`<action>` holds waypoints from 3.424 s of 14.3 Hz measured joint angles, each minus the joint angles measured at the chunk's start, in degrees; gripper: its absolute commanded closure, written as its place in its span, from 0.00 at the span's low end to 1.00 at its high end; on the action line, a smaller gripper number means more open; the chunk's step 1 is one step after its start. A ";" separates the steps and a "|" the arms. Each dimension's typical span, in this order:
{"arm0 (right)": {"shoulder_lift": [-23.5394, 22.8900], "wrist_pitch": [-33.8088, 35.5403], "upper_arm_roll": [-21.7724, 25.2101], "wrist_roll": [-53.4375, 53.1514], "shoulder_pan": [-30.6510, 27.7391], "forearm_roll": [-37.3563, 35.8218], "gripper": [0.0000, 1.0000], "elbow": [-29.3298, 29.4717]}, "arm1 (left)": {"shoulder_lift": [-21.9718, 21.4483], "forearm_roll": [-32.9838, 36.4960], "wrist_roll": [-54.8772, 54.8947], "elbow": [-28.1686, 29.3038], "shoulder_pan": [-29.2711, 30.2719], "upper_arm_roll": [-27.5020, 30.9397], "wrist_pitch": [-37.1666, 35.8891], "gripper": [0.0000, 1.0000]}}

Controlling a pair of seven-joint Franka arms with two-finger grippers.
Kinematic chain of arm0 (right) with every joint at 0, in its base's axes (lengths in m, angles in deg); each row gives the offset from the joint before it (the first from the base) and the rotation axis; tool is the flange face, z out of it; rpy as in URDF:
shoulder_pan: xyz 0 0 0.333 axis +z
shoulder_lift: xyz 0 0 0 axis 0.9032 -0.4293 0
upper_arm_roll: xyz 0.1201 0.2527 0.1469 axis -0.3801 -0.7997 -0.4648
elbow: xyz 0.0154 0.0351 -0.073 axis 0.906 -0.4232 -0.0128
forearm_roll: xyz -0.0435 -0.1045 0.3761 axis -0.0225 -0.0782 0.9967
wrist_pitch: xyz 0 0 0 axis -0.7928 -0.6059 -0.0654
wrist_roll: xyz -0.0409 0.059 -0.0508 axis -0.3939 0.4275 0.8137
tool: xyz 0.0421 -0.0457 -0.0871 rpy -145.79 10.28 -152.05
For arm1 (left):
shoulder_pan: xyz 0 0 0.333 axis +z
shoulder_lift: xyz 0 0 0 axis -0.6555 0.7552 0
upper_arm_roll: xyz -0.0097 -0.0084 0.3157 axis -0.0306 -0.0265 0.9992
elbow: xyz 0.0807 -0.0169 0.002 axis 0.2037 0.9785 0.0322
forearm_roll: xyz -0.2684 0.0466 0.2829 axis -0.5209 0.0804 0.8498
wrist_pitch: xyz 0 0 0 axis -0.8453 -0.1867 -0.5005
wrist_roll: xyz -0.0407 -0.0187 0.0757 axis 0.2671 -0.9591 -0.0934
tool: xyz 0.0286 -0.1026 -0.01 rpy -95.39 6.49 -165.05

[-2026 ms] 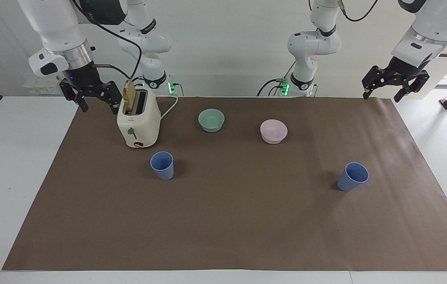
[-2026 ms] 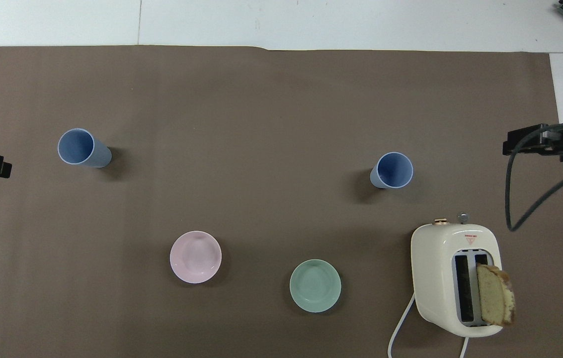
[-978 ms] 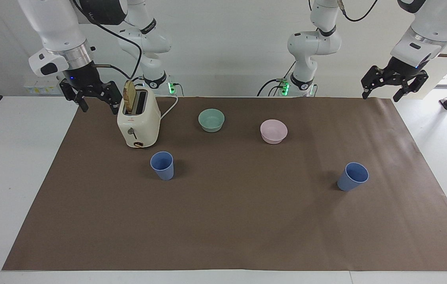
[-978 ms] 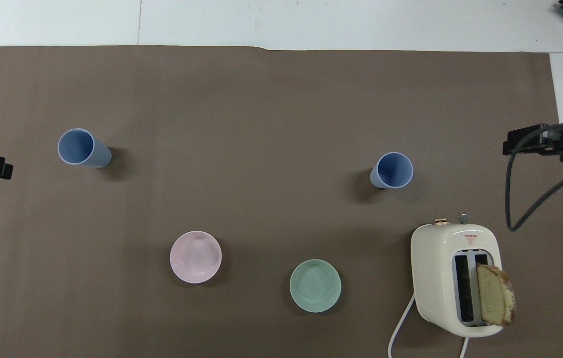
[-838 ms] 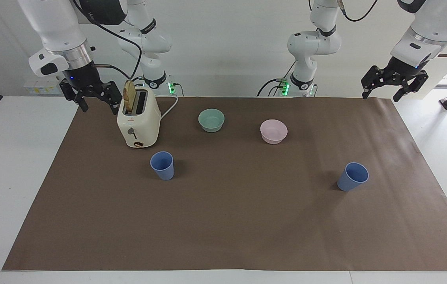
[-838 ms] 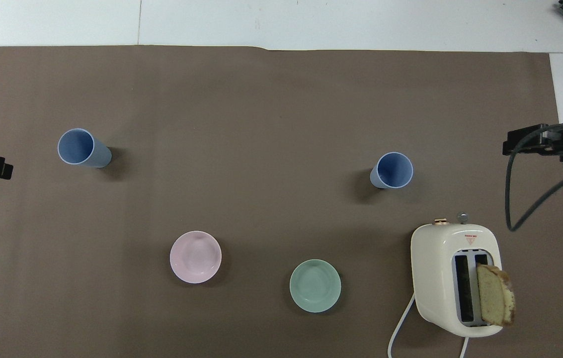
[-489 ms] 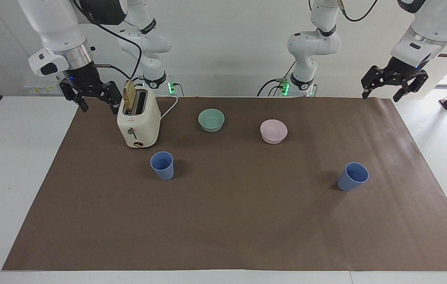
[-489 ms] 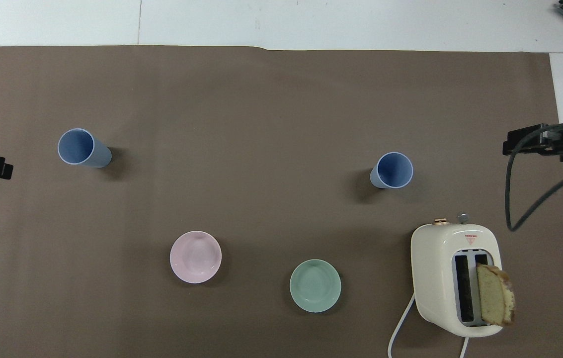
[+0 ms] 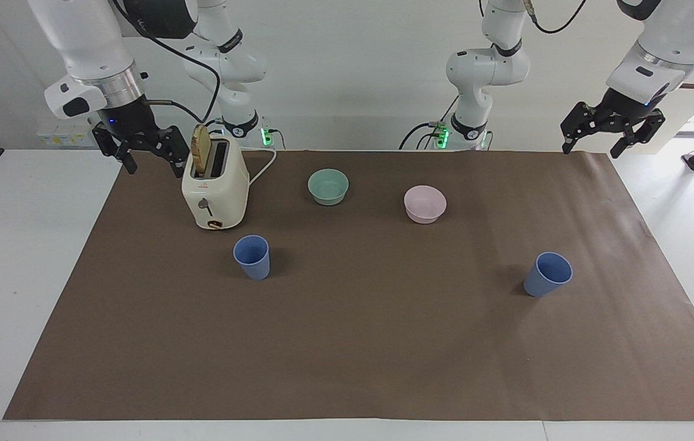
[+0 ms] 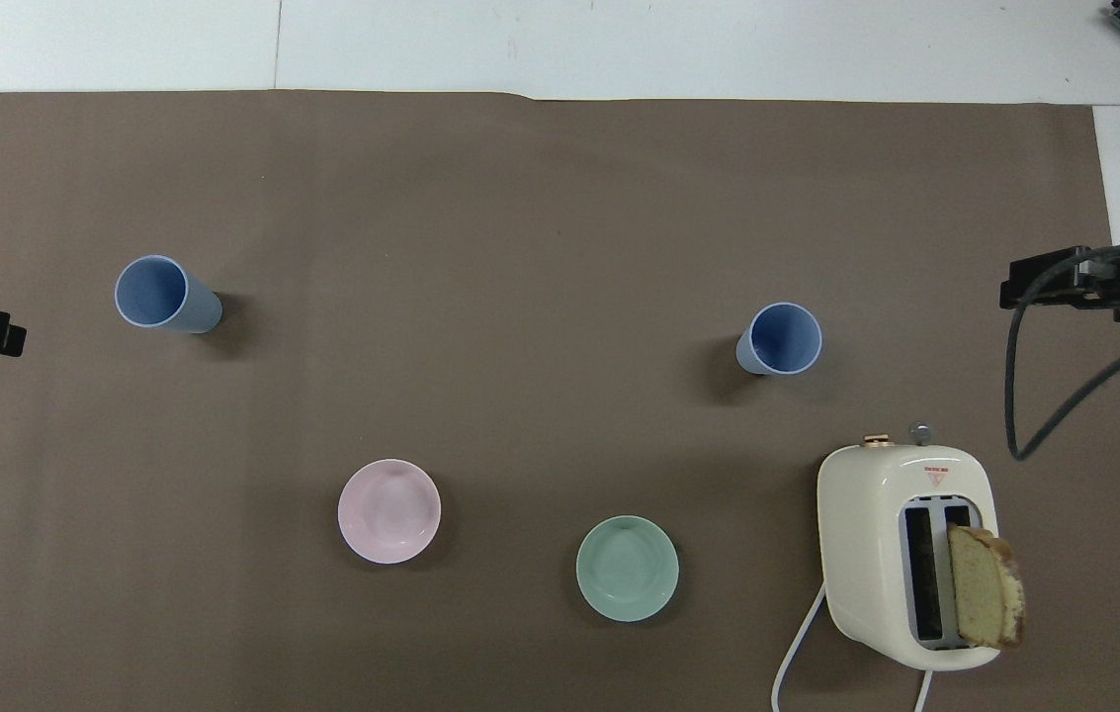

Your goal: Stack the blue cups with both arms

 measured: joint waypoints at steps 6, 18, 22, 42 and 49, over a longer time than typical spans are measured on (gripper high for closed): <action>0.00 0.00 0.00 0.00 0.00 0.00 0.00 0.00 | 0.02 0.00 0.01 0.00 0.00 0.13 2.25 0.00; 0.00 0.00 0.00 0.00 0.00 0.00 0.00 0.00 | 0.72 -0.10 0.72 0.77 1.33 0.34 4.80 0.00; 0.00 0.03 0.00 0.00 0.00 0.00 0.00 0.00 | 1.12 -0.11 2.26 3.30 2.13 0.39 8.57 0.00; 0.00 0.04 0.04 0.00 -0.09 0.00 0.00 0.00 | 11.43 -3.31 6.99 20.04 5.04 0.37 36.66 0.00; 0.00 0.08 0.04 0.00 -0.10 0.00 0.00 0.00 | 15.80 -5.12 7.68 21.91 5.08 0.37 43.90 0.00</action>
